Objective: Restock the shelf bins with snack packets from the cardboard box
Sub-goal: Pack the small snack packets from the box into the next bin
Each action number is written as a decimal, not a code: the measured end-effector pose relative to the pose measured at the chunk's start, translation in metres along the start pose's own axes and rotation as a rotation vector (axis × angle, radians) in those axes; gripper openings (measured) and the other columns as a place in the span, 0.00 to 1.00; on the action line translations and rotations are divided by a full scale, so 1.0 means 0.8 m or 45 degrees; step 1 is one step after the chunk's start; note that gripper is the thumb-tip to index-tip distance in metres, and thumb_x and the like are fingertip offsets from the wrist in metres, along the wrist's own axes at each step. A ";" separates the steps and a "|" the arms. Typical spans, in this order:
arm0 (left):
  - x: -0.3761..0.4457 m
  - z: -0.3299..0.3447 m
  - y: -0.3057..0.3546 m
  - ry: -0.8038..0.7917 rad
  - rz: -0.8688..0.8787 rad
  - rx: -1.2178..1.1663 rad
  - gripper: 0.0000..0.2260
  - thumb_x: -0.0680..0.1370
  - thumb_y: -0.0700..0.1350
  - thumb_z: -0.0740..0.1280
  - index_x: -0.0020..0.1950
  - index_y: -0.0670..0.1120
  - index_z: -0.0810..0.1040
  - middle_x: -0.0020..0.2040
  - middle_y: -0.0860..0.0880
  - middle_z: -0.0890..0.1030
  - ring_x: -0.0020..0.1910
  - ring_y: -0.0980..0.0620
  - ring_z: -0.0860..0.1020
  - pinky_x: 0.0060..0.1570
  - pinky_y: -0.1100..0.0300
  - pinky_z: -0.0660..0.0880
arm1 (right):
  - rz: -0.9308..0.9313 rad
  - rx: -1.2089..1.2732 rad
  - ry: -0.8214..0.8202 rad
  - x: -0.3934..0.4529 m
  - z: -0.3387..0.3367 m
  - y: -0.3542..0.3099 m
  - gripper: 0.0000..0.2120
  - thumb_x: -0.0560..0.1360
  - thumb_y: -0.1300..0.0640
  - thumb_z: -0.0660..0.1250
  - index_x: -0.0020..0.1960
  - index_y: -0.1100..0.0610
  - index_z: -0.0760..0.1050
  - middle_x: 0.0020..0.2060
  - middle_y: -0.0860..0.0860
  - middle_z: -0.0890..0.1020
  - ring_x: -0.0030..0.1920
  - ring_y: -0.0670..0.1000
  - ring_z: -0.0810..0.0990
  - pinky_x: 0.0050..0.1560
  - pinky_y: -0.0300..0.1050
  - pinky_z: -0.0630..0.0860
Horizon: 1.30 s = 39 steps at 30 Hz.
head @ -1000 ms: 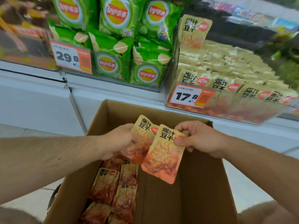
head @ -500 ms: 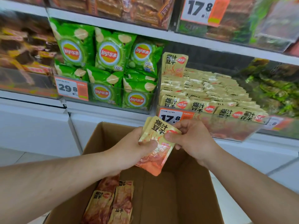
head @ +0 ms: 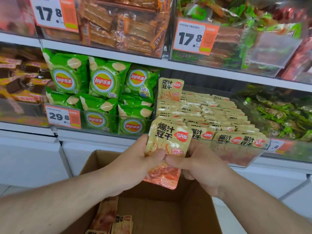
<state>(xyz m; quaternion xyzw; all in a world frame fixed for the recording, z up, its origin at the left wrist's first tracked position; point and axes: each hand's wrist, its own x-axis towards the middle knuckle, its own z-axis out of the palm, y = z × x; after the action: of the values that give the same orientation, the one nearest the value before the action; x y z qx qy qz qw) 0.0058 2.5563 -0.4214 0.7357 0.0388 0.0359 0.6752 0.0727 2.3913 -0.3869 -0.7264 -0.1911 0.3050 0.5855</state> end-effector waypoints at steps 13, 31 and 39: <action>0.129 -0.002 0.075 0.342 0.512 0.982 0.09 0.83 0.48 0.60 0.61 0.51 0.77 0.51 0.59 0.76 0.53 0.59 0.75 0.54 0.62 0.72 | -0.152 0.163 0.581 0.031 -0.103 -0.050 0.05 0.74 0.65 0.69 0.40 0.61 0.79 0.31 0.56 0.79 0.20 0.46 0.64 0.19 0.35 0.59; 0.206 -0.004 0.048 0.136 0.262 2.014 0.36 0.74 0.72 0.48 0.70 0.50 0.74 0.70 0.50 0.74 0.68 0.48 0.70 0.65 0.46 0.64 | -0.468 -0.359 0.721 0.133 -0.141 -0.102 0.08 0.71 0.62 0.76 0.45 0.51 0.84 0.40 0.46 0.86 0.37 0.41 0.83 0.40 0.39 0.77; 0.203 -0.002 0.045 0.265 0.287 1.916 0.29 0.73 0.69 0.54 0.54 0.49 0.81 0.51 0.50 0.81 0.56 0.48 0.75 0.59 0.49 0.70 | -0.457 -0.578 0.636 0.176 -0.137 -0.099 0.07 0.68 0.58 0.77 0.44 0.49 0.85 0.41 0.44 0.86 0.48 0.49 0.85 0.56 0.55 0.79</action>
<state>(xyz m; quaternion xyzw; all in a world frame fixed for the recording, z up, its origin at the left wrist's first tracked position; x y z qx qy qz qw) 0.1671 2.5718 -0.3856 0.9894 0.0408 0.1375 -0.0221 0.2566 2.4196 -0.3270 -0.8445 -0.2294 -0.0388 0.4824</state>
